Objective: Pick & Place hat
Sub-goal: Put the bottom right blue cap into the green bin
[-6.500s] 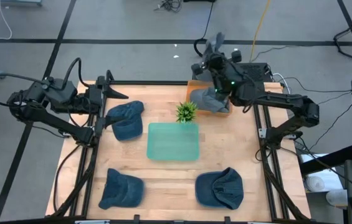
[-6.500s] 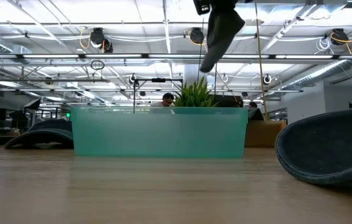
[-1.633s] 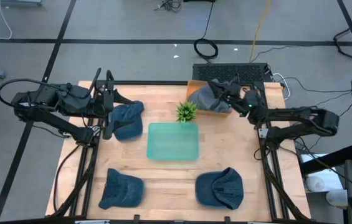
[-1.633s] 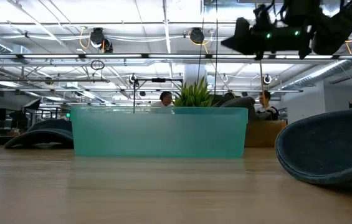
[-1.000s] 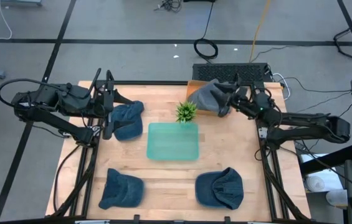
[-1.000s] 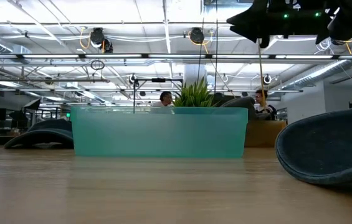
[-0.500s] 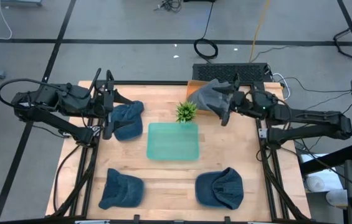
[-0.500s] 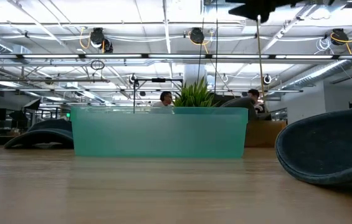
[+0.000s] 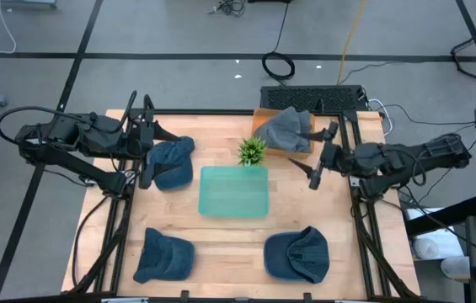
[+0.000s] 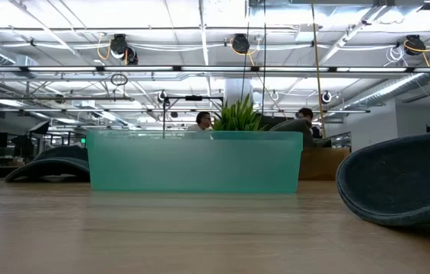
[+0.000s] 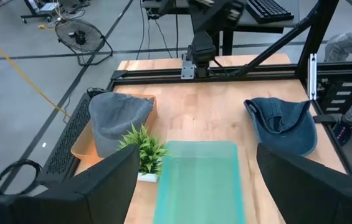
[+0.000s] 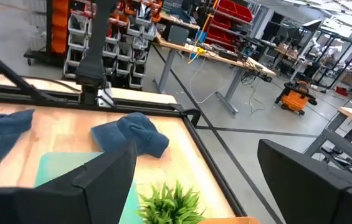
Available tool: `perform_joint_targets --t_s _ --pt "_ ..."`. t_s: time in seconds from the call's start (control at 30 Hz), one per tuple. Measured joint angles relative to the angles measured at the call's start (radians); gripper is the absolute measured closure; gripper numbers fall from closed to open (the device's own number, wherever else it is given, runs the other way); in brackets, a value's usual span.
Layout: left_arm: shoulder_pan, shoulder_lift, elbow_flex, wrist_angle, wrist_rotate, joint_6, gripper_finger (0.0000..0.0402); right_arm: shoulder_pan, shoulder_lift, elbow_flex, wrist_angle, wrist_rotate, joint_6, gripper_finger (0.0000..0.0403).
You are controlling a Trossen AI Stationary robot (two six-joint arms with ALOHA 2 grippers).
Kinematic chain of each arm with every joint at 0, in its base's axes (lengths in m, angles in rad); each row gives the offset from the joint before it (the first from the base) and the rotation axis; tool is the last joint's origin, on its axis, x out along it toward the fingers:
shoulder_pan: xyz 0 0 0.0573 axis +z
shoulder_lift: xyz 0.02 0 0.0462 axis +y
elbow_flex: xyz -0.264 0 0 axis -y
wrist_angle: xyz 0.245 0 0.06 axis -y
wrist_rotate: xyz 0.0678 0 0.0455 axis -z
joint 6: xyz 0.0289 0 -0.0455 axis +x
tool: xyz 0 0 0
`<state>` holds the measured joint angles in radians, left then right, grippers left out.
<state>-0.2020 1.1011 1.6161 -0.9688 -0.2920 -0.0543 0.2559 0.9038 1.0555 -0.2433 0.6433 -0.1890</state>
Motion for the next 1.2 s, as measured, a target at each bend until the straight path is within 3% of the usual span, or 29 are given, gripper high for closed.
perform_joint_targets --t_s 0.33,0.63,0.97,1.2 --pt "0.0 0.0 0.0 0.0 0.0 -0.097 0.0069 0.275 0.162 0.129 -0.025 0.266 0.029 0.0082" --pt "0.0 0.0 0.0 0.0 0.0 -0.165 0.0069 0.515 0.41 0.284 -0.024 0.406 0.031 0.0083" --pt "0.0 0.0 0.0 0.0 0.0 -0.196 0.0069 0.667 0.622 0.35 -0.029 0.396 0.197 0.0083" --pt "0.0 0.0 0.0 -0.001 0.002 -0.231 0.0069 0.686 0.692 0.35 -0.104 0.239 0.488 0.0083"
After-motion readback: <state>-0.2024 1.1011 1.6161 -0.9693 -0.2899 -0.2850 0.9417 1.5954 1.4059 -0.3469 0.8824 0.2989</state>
